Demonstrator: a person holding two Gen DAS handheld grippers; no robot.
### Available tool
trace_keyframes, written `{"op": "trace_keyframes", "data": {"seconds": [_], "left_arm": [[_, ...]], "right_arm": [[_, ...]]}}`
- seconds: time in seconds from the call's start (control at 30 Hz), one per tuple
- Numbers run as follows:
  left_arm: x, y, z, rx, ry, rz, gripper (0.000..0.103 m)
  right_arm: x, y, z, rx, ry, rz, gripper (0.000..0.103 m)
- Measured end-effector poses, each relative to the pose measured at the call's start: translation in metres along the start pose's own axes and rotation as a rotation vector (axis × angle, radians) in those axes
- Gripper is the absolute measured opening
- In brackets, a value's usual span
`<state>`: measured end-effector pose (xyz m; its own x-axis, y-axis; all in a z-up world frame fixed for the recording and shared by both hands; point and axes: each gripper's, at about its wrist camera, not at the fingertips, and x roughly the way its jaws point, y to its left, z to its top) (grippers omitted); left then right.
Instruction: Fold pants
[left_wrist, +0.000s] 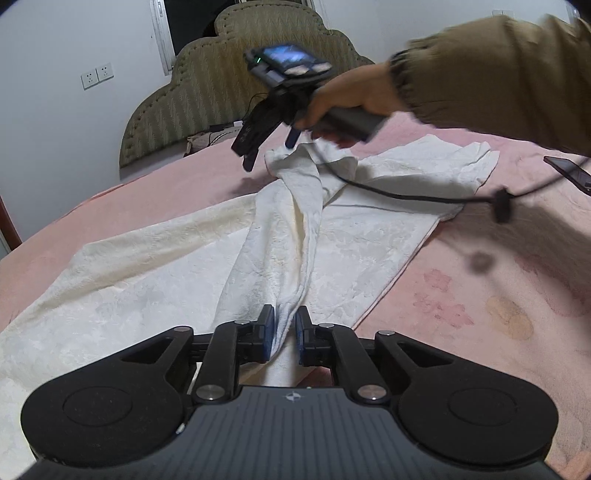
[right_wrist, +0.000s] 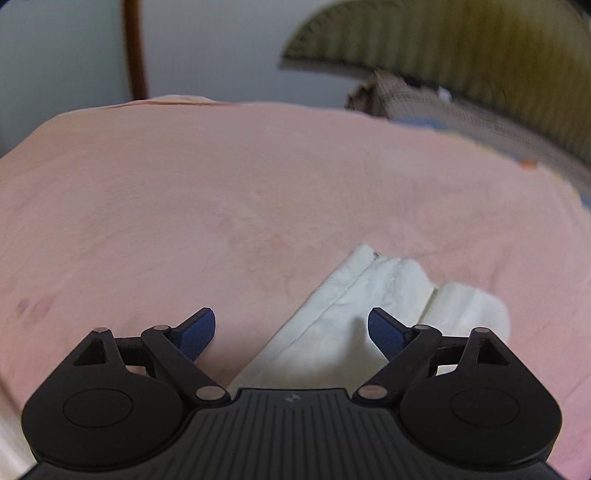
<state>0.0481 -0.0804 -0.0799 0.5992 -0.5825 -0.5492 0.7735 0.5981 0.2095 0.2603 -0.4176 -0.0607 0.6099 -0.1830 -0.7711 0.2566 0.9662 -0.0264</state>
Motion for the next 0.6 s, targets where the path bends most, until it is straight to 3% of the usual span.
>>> {"op": "trace_keyframes", "data": {"seconds": [0.07, 0.13, 0.2, 0.23, 0.27, 0.4, 0.6], "left_arm": [[0.0, 0.004, 0.0, -0.022, -0.001, -0.016, 0.016], [0.001, 0.01, 0.0, -0.058, 0.0, -0.036, 0.018], [0.001, 0.013, 0.0, -0.082, 0.001, -0.046, 0.019], [0.001, 0.013, 0.0, -0.083, 0.001, -0.044, 0.019], [0.001, 0.012, 0.001, -0.078, 0.001, -0.039, 0.019], [0.0, 0.001, 0.004, -0.026, -0.001, 0.003, 0.022], [0.002, -0.02, 0.018, 0.076, -0.013, 0.044, 0.033]], "right_arm": [[0.018, -0.01, 0.003, 0.071, 0.037, -0.007, 0.091], [0.023, -0.013, 0.001, 0.077, 0.02, -0.012, 0.089], [0.02, -0.011, -0.001, 0.057, -0.002, -0.015, 0.062], [0.014, -0.011, -0.002, 0.058, -0.017, -0.018, 0.032], [0.01, -0.012, -0.002, 0.062, -0.028, -0.039, 0.015], [-0.009, -0.036, -0.008, 0.178, -0.092, 0.016, 0.01], [-0.073, -0.098, -0.043, 0.457, -0.296, 0.202, 0.01]]}}
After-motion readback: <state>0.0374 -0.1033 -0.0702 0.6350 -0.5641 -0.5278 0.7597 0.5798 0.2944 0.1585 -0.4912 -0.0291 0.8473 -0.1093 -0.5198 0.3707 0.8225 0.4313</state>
